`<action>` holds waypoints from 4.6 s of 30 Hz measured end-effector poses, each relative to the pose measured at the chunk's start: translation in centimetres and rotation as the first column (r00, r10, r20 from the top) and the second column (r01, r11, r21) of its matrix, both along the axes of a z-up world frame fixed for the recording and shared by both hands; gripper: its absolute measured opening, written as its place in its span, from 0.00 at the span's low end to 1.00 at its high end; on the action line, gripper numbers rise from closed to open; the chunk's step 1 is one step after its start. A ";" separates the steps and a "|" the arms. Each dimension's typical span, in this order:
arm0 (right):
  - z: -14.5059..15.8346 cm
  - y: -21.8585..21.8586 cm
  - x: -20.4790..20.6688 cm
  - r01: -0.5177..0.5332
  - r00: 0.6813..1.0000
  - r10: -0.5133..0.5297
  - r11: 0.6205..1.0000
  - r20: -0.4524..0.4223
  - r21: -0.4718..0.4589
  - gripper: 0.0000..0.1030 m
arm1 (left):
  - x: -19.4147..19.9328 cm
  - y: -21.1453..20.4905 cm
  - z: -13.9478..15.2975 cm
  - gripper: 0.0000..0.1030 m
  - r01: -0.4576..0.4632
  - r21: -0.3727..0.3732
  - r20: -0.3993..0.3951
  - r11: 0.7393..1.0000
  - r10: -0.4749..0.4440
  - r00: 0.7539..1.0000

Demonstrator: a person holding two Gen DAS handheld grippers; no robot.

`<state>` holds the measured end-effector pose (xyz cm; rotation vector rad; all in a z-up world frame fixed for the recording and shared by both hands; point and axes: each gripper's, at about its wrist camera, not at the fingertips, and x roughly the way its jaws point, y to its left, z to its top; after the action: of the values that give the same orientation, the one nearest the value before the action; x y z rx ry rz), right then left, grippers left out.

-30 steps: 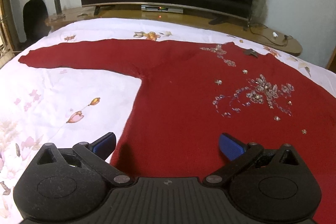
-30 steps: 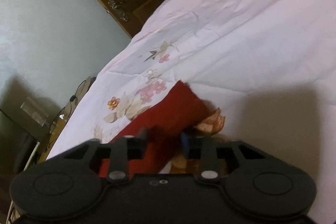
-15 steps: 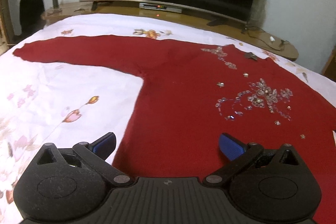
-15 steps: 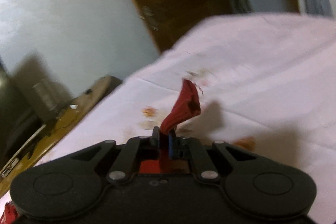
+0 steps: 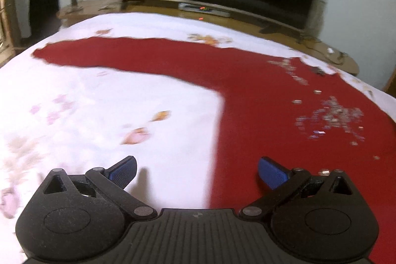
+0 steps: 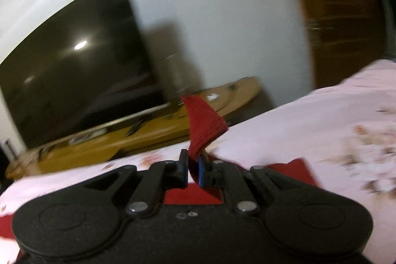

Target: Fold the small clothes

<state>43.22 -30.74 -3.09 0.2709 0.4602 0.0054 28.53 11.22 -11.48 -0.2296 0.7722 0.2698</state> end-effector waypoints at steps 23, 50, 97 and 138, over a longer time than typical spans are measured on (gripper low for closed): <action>-8.5 19.8 2.2 -0.381 0.905 0.370 0.924 -0.209 -0.014 0.36 | 3.1 4.2 0.8 1.00 -0.015 -0.128 0.080 0.992 0.025 0.996; -7.1 -0.7 -7.0 0.097 0.968 -0.061 0.985 -0.244 0.141 0.42 | 22.9 -9.4 -2.4 0.03 0.359 -0.415 0.114 0.836 -0.344 0.932; -6.1 -1.1 -1.2 -0.053 0.976 0.052 0.999 -0.210 0.002 0.36 | 17.7 3.0 -0.5 0.04 0.245 -0.279 0.224 0.928 -0.185 0.957; -6.3 2.7 -9.8 0.057 0.962 -0.088 0.991 -0.259 -0.125 0.48 | 6.4 23.8 -3.1 0.79 -0.206 -0.491 0.228 0.847 0.353 0.907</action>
<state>33.44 -28.05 -9.40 0.1737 0.7129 -0.1303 34.94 34.98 -14.58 -0.8238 0.4729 0.3196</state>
